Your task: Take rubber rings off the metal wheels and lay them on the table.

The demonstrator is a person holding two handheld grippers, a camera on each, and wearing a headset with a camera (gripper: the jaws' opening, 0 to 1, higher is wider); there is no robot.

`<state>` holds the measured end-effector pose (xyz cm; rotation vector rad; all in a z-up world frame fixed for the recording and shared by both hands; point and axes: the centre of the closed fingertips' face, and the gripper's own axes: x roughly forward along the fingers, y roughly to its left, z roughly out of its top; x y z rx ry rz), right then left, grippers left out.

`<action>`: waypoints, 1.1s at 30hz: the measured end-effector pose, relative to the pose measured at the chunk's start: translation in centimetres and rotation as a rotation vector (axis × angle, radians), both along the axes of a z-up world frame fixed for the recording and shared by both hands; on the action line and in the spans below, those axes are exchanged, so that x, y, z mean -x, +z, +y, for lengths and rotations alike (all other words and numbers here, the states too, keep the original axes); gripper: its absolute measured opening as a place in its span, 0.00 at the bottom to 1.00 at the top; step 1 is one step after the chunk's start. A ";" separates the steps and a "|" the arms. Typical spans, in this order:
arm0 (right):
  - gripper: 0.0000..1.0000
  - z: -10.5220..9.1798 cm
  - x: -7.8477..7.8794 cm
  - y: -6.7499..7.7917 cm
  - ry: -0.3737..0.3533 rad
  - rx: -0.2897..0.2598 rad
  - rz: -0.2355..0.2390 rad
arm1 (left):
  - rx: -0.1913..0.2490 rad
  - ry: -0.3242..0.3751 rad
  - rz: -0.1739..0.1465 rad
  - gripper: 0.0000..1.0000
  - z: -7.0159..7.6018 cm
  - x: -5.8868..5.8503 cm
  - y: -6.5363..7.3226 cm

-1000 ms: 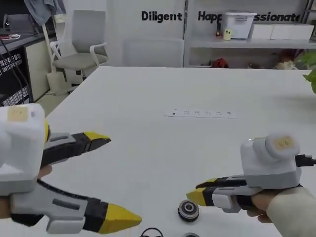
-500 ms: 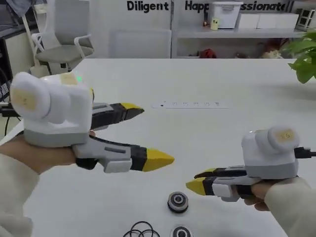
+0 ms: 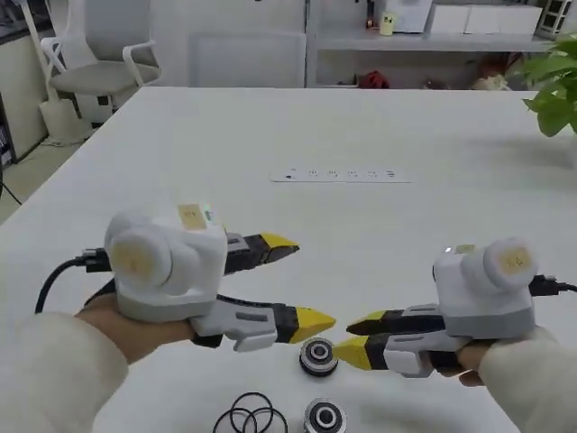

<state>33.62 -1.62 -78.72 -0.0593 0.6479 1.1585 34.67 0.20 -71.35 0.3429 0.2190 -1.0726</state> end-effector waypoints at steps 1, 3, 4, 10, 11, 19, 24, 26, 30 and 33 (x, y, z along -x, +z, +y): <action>0.26 0.0 0.1 -0.3 0.008 0.015 -0.004 | -0.005 0.014 0.007 0.50 0.0 -0.1 -0.8; 0.26 0.0 0.1 -0.6 0.013 0.027 -0.011 | -0.042 0.008 0.025 0.46 0.1 0.2 -2.2; 0.25 0.0 0.1 -0.7 0.013 0.034 -0.011 | -0.069 0.005 0.027 0.44 0.2 0.4 -2.9; 0.24 0.2 0.5 -1.5 0.031 0.057 -0.018 | -0.089 -0.023 0.052 0.38 -0.7 1.4 -4.8; 0.24 0.3 0.6 -1.6 0.037 0.060 -0.019 | -0.083 -0.020 0.059 0.34 -0.7 1.4 -5.0; 0.23 0.8 0.9 -1.9 0.055 0.065 -0.038 | -0.052 0.011 0.135 0.28 -1.3 1.7 -6.4; 0.22 0.8 0.8 -1.8 0.062 0.061 -0.049 | -0.010 0.038 0.168 0.21 -1.6 1.5 -6.4; 0.21 0.9 0.9 -1.9 0.065 0.062 -0.052 | -0.012 0.041 0.161 0.20 -1.5 1.4 -6.5; 0.20 1.0 0.9 -1.8 0.072 0.063 -0.063 | -0.046 0.046 0.166 0.18 -1.3 1.4 -7.3; 0.20 1.0 0.9 -1.8 0.072 0.063 -0.070 | -0.041 0.062 0.177 0.18 -1.1 1.3 -7.3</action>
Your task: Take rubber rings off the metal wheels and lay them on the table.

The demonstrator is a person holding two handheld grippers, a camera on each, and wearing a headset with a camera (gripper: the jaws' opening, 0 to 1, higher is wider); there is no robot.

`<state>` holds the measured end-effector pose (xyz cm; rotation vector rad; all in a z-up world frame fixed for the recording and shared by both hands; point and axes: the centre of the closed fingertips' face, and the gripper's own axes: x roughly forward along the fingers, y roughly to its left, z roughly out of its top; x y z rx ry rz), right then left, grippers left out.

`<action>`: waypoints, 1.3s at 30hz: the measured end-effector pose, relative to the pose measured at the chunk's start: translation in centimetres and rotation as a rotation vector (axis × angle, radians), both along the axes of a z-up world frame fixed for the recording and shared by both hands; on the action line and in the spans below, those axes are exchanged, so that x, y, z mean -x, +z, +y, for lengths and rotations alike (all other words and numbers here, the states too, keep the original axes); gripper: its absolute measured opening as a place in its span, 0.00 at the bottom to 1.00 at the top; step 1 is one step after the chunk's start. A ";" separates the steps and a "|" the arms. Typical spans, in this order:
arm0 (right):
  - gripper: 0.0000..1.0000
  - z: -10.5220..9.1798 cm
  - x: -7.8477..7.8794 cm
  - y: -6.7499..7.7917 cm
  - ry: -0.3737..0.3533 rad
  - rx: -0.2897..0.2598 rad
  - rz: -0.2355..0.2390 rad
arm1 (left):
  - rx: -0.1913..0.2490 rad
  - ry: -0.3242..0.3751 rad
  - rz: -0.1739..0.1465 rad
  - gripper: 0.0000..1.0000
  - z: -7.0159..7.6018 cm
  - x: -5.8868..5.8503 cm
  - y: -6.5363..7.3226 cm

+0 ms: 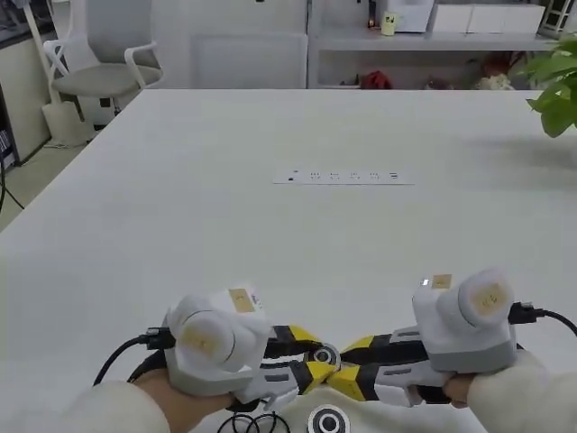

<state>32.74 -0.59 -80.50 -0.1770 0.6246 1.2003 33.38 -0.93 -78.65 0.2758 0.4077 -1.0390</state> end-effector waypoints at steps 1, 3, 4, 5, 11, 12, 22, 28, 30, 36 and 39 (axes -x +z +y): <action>0.20 0.0 0.0 0.0 0.000 0.000 0.000 | 0.006 0.008 0.009 0.18 0.0 -0.1 0.0; 0.20 0.0 0.0 0.0 0.001 0.001 -0.002 | 0.015 0.021 0.022 0.17 0.1 -0.1 -0.1; 0.20 0.0 0.1 0.0 0.001 0.001 -0.003 | 0.012 0.023 0.020 0.16 0.1 -0.2 -0.1; 0.20 0.0 0.0 0.0 0.002 0.001 -0.006 | 0.011 0.023 0.013 0.15 0.1 -0.3 0.0; 0.20 0.1 0.0 -0.1 0.014 0.008 -0.027 | 0.013 0.029 0.022 0.15 0.1 -0.2 -0.2; 0.20 0.1 0.0 -0.1 0.014 0.007 -0.026 | 0.013 0.030 0.022 0.15 0.1 -0.2 -0.2; 0.11 -0.4 0.0 -0.3 0.024 0.026 -0.020 | 0.013 0.029 0.027 0.15 0.2 -0.1 -0.2; 0.01 -0.5 -0.3 -0.2 0.009 0.034 -0.033 | 0.014 0.031 0.027 0.14 0.3 0.0 -0.2; 0.01 -0.6 -0.4 -0.1 0.004 0.037 -0.027 | 0.014 0.030 0.026 0.14 0.3 0.0 -0.3; 0.00 -0.9 -0.6 -0.3 -0.057 0.029 0.063 | 0.008 0.019 0.018 0.14 0.4 0.1 -0.3; 0.00 -1.0 -0.7 -0.1 -0.075 0.016 0.086 | 0.004 0.013 0.012 0.14 0.4 0.1 -0.3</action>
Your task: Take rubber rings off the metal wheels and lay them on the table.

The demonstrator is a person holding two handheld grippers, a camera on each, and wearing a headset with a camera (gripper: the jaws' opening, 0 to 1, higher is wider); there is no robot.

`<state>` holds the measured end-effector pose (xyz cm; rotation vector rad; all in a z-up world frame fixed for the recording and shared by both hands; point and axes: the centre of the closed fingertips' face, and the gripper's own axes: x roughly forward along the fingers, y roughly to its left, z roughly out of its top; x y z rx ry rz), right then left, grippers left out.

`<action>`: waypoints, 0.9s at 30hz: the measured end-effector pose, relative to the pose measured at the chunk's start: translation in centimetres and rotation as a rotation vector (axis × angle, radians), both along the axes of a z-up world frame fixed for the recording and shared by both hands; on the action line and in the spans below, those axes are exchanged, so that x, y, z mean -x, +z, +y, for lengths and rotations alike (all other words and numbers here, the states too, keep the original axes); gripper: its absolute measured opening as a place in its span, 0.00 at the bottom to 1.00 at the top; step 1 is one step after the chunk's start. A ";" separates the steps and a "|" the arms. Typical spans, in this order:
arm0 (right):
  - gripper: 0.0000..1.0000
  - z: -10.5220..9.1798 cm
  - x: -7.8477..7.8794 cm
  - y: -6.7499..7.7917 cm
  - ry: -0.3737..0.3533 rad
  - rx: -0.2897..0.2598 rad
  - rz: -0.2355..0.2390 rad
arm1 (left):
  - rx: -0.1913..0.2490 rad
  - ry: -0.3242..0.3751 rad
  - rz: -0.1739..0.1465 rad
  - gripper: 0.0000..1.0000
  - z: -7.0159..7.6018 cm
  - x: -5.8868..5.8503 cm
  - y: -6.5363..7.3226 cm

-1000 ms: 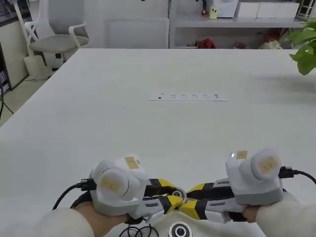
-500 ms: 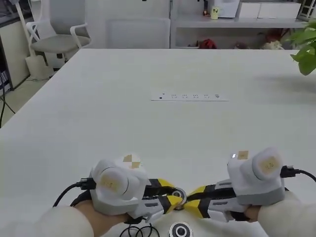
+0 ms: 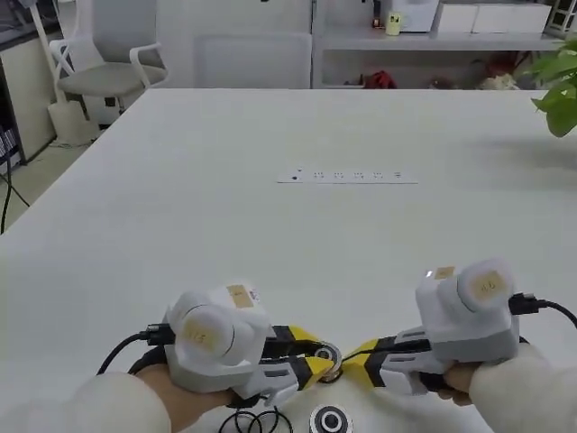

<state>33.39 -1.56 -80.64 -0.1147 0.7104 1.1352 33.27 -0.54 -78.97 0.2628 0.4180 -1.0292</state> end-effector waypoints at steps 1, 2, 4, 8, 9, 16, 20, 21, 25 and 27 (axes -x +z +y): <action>0.00 -0.1 0.0 0.1 -0.015 -0.008 0.020 | -0.002 -0.002 -0.003 0.14 0.0 0.0 0.0; 0.00 -0.2 -0.1 0.1 -0.034 -0.018 0.042 | -0.005 -0.004 -0.006 0.14 0.0 0.0 0.0; 0.00 -0.3 -0.4 0.4 -0.053 -0.035 0.060 | -0.006 -0.005 -0.006 0.14 0.0 0.0 0.0; 0.00 -0.2 -0.4 0.7 -0.081 -0.056 0.106 | -0.007 -0.008 -0.006 0.14 0.1 0.1 0.0; 0.00 -0.2 -0.3 0.7 -0.084 -0.056 0.112 | -0.007 -0.008 -0.006 0.14 0.1 0.1 0.0; 0.00 -0.1 -0.2 0.8 -0.105 -0.071 0.152 | -0.015 -0.015 -0.009 0.14 0.0 0.1 0.0; 0.00 -0.1 -0.2 0.8 -0.121 -0.080 0.176 | -0.016 -0.013 -0.008 0.14 0.0 0.1 0.0; 0.00 -0.1 -0.2 0.8 -0.121 -0.079 0.174 | -0.017 -0.013 -0.008 0.14 0.0 0.1 0.0; 0.00 -0.1 -0.2 0.9 -0.122 -0.076 0.172 | -0.021 -0.011 -0.010 0.14 0.0 0.0 0.0; 0.00 -0.1 -0.4 1.1 -0.128 -0.093 0.179 | -0.021 -0.011 -0.010 0.14 0.0 0.0 0.0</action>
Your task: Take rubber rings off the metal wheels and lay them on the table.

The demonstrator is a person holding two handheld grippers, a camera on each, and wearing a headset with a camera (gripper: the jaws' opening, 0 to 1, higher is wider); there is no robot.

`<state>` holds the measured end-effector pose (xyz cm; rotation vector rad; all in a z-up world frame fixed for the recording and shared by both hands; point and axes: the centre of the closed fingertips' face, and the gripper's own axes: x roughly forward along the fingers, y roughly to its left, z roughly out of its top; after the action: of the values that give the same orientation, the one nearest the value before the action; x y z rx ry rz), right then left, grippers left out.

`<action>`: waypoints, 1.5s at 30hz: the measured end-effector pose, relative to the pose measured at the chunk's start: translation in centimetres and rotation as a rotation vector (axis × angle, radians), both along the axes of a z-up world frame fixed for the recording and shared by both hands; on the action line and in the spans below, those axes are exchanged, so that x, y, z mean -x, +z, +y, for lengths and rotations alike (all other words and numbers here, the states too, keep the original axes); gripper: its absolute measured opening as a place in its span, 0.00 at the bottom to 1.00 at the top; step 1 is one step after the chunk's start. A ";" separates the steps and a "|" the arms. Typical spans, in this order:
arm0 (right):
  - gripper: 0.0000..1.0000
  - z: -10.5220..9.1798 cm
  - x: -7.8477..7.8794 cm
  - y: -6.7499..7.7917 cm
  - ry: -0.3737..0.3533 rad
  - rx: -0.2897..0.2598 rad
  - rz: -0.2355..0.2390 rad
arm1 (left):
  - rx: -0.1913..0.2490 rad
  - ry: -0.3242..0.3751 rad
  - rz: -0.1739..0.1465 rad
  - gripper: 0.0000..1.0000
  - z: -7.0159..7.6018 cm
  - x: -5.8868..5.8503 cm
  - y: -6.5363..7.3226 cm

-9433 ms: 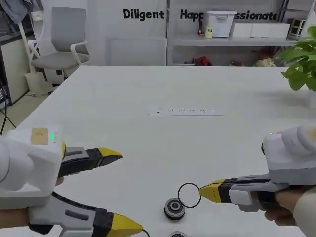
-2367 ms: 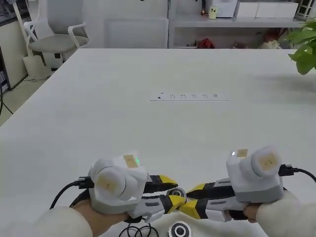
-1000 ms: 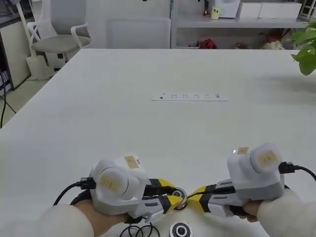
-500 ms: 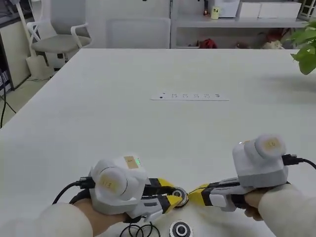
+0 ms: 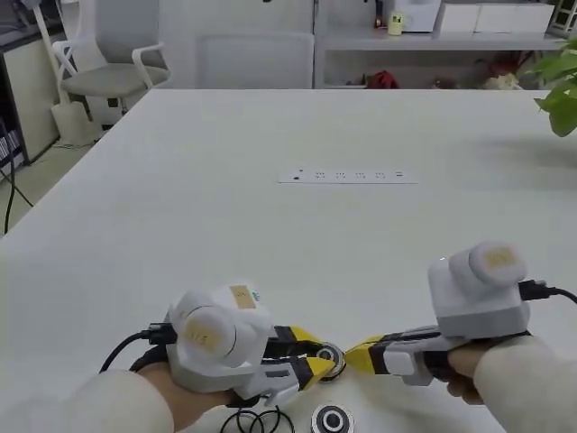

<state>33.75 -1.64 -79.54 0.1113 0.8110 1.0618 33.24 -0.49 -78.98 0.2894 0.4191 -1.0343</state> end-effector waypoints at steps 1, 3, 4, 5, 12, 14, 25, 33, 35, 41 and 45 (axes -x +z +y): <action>0.00 0.3 0.0 0.4 -0.004 -0.028 0.009 | 0.000 0.000 0.000 0.14 0.0 0.0 0.0; 0.00 0.3 0.1 0.3 0.009 -0.002 -0.013 | -0.001 -0.001 0.000 0.14 0.0 0.0 0.0; 0.00 0.4 0.2 0.4 0.008 -0.001 -0.012 | -0.001 0.000 0.000 0.14 0.0 0.0 0.0; 0.00 0.4 0.2 0.4 0.007 -0.003 -0.008 | -0.001 0.000 0.000 0.14 -0.1 0.0 0.0; 0.00 0.8 0.2 0.5 0.019 -0.004 -0.015 | -0.004 0.000 -0.001 0.14 -0.1 0.0 0.0; 0.00 0.8 0.2 0.5 0.022 -0.004 -0.018 | -0.004 0.001 -0.002 0.14 -0.1 0.0 0.0; 0.00 0.9 0.2 0.5 0.031 0.010 -0.032 | 0.000 0.001 -0.005 0.14 -0.1 0.0 0.0; 0.00 0.9 0.3 0.6 0.040 0.011 -0.039 | 0.004 0.001 -0.005 0.14 -0.1 0.0 0.0; 0.00 1.0 0.4 0.7 0.043 0.012 -0.041 | 0.003 0.001 -0.006 0.14 -0.1 0.0 0.0; 0.00 1.1 0.4 0.8 0.049 0.006 -0.044 | 0.003 0.001 -0.007 0.14 -0.1 0.1 0.0; 0.00 1.2 0.5 0.9 0.052 0.004 -0.046 | 0.002 0.002 -0.007 0.14 -0.1 0.1 0.0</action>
<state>33.27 -0.48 -78.63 0.0629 0.7780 1.1080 33.16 -0.55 -78.96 0.2911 0.4116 -1.0317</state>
